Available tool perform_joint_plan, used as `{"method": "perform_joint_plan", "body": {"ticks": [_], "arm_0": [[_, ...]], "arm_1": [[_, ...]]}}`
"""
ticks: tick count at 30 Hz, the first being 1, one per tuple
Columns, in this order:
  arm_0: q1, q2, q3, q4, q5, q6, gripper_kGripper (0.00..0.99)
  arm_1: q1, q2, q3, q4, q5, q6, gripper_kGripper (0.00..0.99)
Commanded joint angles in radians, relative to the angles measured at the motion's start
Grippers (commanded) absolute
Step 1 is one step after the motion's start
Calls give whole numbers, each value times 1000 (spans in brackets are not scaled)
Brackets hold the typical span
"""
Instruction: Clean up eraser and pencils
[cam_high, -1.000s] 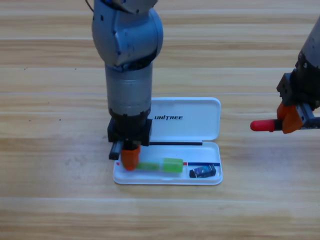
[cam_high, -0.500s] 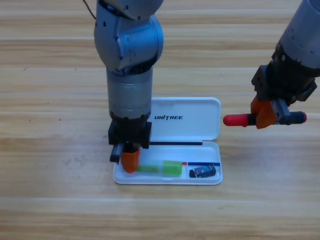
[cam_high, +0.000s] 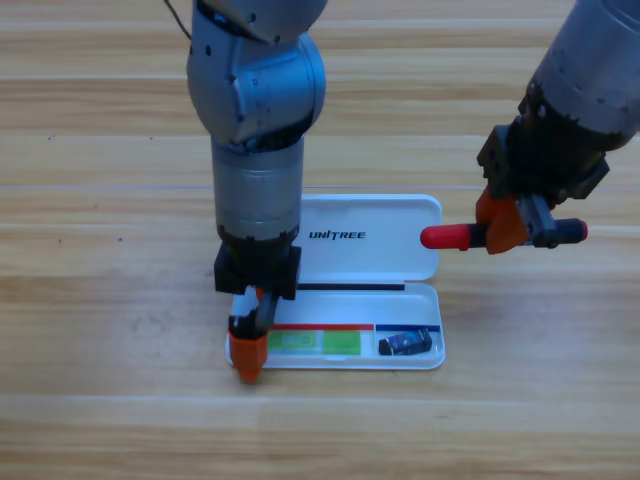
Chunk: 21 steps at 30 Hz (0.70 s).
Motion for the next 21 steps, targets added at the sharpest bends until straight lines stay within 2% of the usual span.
{"method": "perform_joint_plan", "body": {"ticks": [1,5,7,9,13,17,21], "arm_0": [[16,-21,5,31,-8,-5,990],[21,-150,4,74,5,10,990],[57,-253,16,84,6,32,990],[117,-367,39,84,8,64,990],[300,-552,102,82,-27,177,990],[441,-620,137,81,-34,256,990],[472,-621,176,76,-35,263,990]], "arm_1": [[44,120,-32,12,19,20,0],[54,204,-85,12,15,25,0],[57,249,-119,12,11,25,0],[60,298,-156,12,5,25,0],[73,387,-234,12,-1,26,0],[87,467,-317,16,-13,32,0],[90,527,-375,18,-25,37,0]]}}
